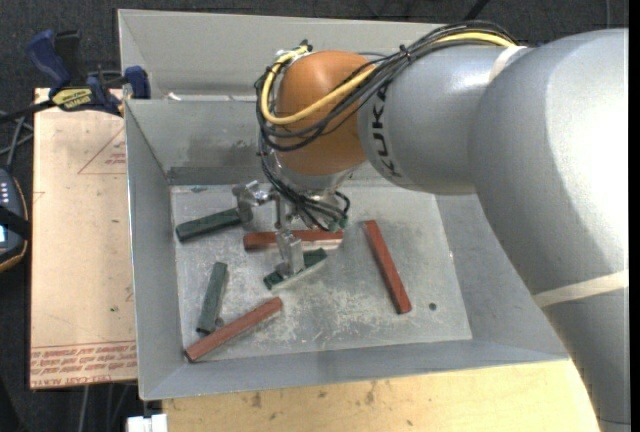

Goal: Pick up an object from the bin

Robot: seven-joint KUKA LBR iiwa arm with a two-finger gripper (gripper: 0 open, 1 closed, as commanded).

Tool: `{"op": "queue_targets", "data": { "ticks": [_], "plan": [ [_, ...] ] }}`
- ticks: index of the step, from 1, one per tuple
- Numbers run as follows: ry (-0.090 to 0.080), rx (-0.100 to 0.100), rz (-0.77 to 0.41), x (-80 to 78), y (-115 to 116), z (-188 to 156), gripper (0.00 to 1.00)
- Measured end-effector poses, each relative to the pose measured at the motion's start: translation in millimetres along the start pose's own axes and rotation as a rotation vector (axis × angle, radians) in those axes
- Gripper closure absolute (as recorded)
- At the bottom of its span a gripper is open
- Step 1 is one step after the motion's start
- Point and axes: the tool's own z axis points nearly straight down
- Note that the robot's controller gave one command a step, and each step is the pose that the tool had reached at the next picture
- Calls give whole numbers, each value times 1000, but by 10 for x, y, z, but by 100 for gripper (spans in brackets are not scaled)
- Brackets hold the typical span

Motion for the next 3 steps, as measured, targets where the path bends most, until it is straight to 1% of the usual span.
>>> {"op": "queue_targets", "data": {
  "ticks": [1, 2, 3],
  "plan": [
    [1, 1, 3, 6, -16, 1, 100],
    [1, 1, 4, 6, -17, 2, 100],
    [-7, 4, 31, 14, -139, -618, 0]
  ]
}}
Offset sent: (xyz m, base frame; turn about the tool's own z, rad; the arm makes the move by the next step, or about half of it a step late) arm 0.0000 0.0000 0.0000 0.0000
